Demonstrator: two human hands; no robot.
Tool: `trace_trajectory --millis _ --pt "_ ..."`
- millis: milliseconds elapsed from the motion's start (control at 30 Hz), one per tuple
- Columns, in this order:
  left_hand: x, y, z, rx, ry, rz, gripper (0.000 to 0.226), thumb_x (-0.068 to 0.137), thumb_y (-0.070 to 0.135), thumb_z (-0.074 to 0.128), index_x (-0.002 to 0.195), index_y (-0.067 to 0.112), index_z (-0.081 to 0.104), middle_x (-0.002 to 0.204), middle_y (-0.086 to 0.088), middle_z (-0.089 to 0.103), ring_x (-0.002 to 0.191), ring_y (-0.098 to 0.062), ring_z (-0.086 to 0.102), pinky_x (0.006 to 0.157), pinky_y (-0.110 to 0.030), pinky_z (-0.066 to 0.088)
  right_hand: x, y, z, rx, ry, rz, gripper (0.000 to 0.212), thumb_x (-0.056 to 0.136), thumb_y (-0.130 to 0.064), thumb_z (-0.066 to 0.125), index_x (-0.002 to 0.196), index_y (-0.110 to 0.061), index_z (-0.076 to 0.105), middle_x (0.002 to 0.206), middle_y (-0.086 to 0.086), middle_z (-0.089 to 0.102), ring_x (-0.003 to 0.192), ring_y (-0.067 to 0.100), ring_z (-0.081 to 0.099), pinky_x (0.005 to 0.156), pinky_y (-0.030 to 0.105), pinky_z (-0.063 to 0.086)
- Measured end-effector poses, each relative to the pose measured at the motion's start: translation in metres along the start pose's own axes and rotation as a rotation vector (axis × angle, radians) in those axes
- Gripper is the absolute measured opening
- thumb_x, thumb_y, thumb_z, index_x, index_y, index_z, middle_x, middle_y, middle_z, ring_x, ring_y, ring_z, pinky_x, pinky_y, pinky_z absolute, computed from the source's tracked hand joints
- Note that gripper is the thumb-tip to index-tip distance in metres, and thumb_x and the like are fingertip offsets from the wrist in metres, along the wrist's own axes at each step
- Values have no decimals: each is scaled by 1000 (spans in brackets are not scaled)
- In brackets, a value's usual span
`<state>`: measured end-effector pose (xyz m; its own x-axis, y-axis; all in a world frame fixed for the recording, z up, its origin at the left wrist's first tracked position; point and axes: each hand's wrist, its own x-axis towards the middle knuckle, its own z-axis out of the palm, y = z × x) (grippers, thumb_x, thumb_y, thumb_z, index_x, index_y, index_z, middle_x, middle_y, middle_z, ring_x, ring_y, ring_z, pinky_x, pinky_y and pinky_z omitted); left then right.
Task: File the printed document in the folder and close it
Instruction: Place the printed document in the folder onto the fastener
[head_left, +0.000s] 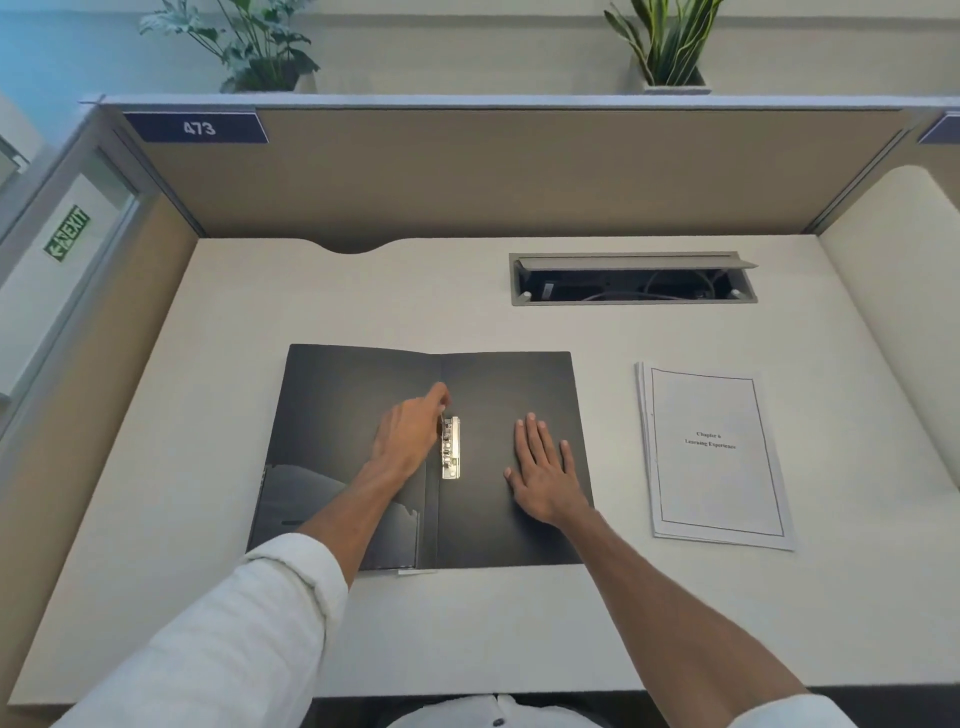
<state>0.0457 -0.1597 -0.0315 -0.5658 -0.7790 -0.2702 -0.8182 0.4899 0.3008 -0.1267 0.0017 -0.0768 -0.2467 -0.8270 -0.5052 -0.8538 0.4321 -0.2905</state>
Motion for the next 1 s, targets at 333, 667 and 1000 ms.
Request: trace_trajectory --millis 333,667,1000 --pt "-2 -6 15 225 -107 111 59 121 28 27 177 15 16 185 0 20 174 -23 17 141 -46 23 1 -1 -10 38 -39 8 75 118 -40 30 175 -19 -14 182 -1 -24 172 20 -18 140 55 -4" --pt "-12 48 39 111 24 88 62 121 35 21 178 12 10 186 -2 10 176 -22 1 144 -46 6 -31 44 -20 43 256 36 71 116 -36 38 177 -21 5 185 -3 -4 174 18 -2 141 50 4" --pt "-23 191 89 -25 9 128 58 121 33 27 175 10 25 183 -5 23 174 -25 13 143 -39 12 -78 174 -51 154 433 264 59 110 -24 48 168 -20 36 173 -1 37 163 20 33 132 42 30"
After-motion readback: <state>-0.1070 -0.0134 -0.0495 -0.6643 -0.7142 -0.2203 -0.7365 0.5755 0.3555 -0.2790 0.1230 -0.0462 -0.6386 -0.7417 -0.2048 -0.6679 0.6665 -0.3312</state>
